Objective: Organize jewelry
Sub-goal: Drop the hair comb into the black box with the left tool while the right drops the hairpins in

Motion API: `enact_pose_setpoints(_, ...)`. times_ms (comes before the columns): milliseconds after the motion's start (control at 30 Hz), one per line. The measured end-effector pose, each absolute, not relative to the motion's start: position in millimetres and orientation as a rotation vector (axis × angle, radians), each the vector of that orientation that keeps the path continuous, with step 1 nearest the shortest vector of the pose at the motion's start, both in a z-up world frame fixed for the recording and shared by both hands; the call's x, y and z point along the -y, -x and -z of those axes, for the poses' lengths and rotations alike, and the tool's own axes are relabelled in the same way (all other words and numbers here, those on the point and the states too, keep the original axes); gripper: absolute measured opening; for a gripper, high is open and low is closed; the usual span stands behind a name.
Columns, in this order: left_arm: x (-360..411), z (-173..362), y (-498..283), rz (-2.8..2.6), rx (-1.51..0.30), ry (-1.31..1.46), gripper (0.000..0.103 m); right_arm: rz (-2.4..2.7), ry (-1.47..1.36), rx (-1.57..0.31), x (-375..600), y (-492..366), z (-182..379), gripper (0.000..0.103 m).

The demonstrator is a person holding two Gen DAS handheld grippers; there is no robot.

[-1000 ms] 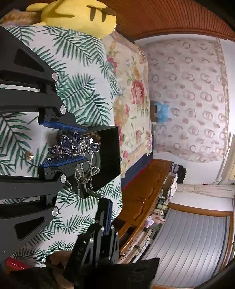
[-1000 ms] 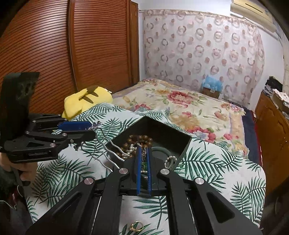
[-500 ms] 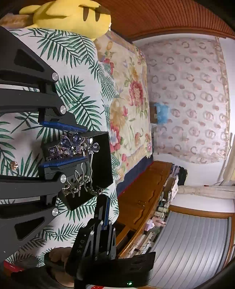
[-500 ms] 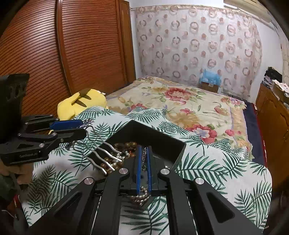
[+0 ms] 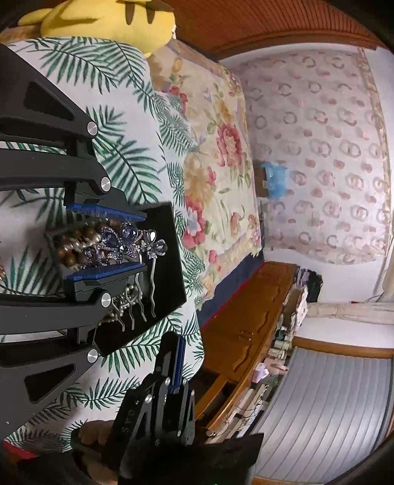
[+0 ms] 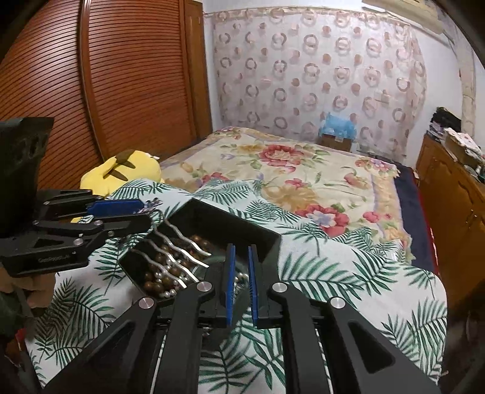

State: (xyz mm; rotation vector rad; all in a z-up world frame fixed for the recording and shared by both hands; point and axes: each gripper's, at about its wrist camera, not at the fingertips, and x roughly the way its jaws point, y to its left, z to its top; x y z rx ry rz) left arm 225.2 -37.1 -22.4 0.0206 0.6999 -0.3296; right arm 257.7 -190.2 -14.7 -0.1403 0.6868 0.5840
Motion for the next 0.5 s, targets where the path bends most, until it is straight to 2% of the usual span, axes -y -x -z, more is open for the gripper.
enact_pose_setpoints(500,58.4,40.7,-245.1,0.356,-0.74,-0.055,0.028,-0.517,0.109,-0.713,223.0,-222.3,28.7,0.01)
